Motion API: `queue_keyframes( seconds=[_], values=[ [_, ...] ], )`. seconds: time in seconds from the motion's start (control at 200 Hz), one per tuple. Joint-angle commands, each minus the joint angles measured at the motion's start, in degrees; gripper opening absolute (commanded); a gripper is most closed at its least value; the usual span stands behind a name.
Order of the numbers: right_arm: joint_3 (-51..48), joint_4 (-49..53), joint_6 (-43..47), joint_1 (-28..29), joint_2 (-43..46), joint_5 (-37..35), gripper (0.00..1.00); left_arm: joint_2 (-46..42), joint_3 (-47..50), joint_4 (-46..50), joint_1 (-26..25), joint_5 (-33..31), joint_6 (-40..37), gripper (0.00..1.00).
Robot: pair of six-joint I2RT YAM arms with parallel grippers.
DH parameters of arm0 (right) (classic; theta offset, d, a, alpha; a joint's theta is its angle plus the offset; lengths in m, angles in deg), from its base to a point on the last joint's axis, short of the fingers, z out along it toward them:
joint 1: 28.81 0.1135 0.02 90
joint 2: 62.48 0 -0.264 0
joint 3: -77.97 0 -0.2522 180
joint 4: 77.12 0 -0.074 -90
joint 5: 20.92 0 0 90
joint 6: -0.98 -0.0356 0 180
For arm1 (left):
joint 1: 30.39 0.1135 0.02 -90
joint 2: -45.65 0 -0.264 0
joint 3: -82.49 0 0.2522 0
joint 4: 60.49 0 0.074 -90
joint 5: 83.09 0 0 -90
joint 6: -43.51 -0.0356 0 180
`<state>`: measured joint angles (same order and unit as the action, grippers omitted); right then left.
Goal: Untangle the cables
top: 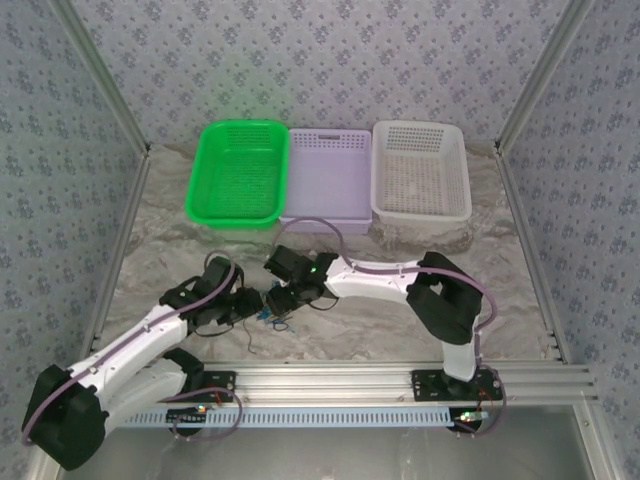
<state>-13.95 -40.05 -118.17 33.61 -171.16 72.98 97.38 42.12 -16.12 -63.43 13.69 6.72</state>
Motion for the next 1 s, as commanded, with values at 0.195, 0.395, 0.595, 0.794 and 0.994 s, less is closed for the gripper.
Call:
queue_keyframes(
  seconds=[0.195,0.395,0.595,0.794,0.994],
  values=[
    [1.6,-4.7,-3.3,-2.8,-3.6,3.0,0.34,3.4,2.6,-6.6,-1.6,-0.2,3.1,0.61],
    [-1.0,-8.4,-5.5,-3.4,-2.1,6.2,0.04,11.0,2.8,-17.0,-3.7,0.8,3.9,0.64],
    [-7.4,-13.3,-9.7,-5.4,2.0,8.3,0.00,19.0,1.7,-22.3,-4.6,-4.3,3.1,0.23],
    [-16.2,-18.4,-13.9,-9.8,10.6,8.2,0.00,18.1,0.8,-21.3,-4.7,-11.9,3.3,0.00],
    [-21.6,-19.1,-15.3,-14.7,18.8,8.3,0.00,14.2,-2.8,-15.6,-4.1,-16.1,1.3,0.00]
  ],
)
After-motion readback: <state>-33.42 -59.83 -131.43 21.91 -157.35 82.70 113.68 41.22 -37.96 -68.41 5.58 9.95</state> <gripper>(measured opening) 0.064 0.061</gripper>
